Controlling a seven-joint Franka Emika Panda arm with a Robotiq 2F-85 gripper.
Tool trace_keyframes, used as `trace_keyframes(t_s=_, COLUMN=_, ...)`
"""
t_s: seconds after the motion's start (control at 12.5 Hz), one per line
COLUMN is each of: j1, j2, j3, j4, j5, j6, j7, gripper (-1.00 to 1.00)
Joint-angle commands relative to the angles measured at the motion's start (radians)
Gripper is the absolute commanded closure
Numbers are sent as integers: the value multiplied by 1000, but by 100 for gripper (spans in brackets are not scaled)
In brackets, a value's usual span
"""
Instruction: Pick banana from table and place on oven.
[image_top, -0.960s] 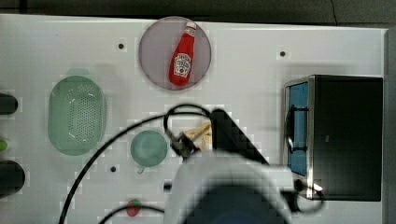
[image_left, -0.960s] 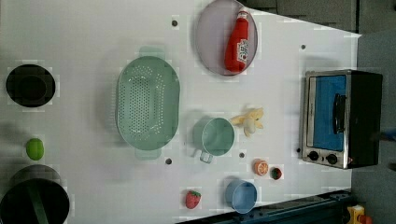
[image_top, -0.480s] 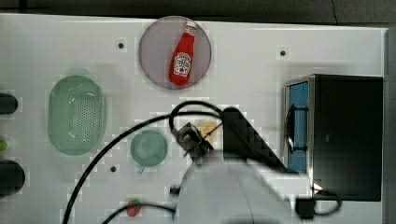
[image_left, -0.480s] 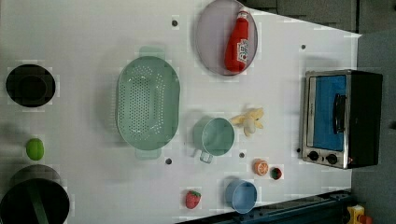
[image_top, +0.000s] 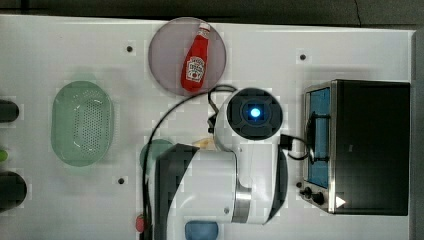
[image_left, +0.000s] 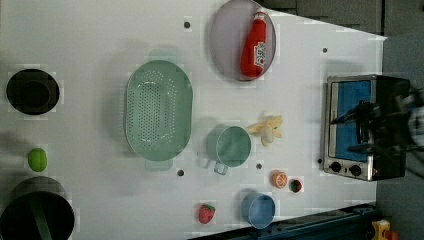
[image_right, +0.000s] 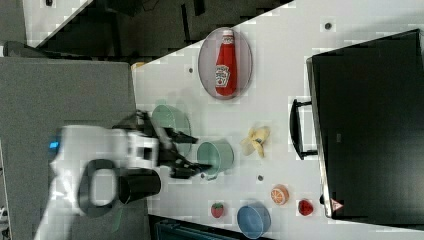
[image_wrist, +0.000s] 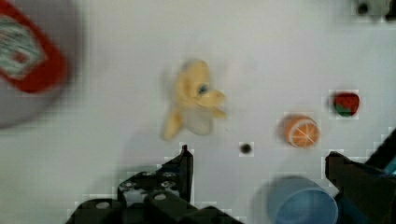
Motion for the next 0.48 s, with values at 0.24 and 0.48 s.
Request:
trace_keyframes(t_s=0.24, j1=-19, j2=66, j3=39, j4=-87, j5=-13, j6=272, j7=15, gripper=-100)
trace_keyframes(t_s=0.48, j1=-18, j2=164, j3=42, j4=-148, j5=-12, j6=439, j7=16, gripper=-100)
